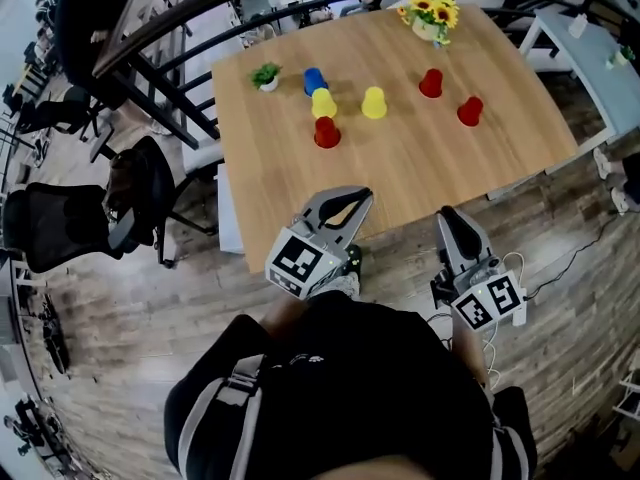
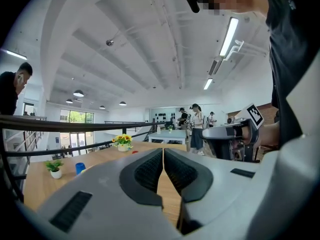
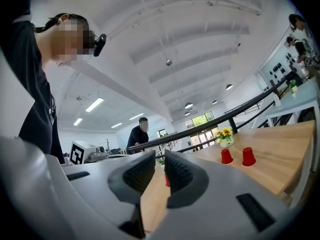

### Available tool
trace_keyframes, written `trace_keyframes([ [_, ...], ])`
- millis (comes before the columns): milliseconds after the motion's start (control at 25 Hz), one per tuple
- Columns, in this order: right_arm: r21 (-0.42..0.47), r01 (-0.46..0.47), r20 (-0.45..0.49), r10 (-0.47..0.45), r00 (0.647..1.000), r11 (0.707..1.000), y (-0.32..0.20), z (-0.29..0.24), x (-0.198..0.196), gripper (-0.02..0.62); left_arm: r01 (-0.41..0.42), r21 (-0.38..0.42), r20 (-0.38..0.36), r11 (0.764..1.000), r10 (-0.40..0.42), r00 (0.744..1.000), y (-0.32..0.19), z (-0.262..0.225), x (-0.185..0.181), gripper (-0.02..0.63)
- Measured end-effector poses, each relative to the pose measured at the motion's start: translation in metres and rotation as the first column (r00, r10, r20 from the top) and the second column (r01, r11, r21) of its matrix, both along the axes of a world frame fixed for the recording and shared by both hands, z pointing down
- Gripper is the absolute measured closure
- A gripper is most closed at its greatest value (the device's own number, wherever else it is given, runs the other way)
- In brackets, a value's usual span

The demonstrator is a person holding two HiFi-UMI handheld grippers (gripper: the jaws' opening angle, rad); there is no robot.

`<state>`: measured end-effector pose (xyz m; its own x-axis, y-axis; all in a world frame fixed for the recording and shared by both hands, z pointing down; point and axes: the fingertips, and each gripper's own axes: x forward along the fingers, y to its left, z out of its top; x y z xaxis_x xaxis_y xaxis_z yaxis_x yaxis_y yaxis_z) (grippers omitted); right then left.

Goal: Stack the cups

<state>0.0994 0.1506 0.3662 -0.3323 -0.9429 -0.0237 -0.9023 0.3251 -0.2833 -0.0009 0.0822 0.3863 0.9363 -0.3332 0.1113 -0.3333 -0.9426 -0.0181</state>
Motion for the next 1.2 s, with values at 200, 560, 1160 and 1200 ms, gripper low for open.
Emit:
trace_keyframes([
  [200,-0.025,0.032,-0.024,-0.033,0.999,0.999,-0.055,-0.002,-0.011,0.527,0.051,-0.003,0.001,0.999,-0.051,0.999,-0.055,0.003,-0.024,0.589],
  [560,-0.039,0.109,-0.025,-0.11,0.994,0.993,-0.14,0.005,-0.039,0.479,0.136,0.017,-0.03,0.991,-0.136,0.99,-0.121,-0.006,-0.06,0.589],
  [1160,-0.2,0.239,-0.123,-0.266,0.956,0.95,-0.226,0.067,-0.087,0.411,0.278,-0.019,-0.017,0.961,-0.278,0.96,-0.17,0.005,-0.102,0.588],
  [1200,-0.213,0.25,-0.127,-0.281,0.951,0.944,-0.232,0.073,-0.09,0.405,0.289,-0.02,-0.013,0.957,-0.29,0.957,-0.173,0.006,-0.105,0.588],
])
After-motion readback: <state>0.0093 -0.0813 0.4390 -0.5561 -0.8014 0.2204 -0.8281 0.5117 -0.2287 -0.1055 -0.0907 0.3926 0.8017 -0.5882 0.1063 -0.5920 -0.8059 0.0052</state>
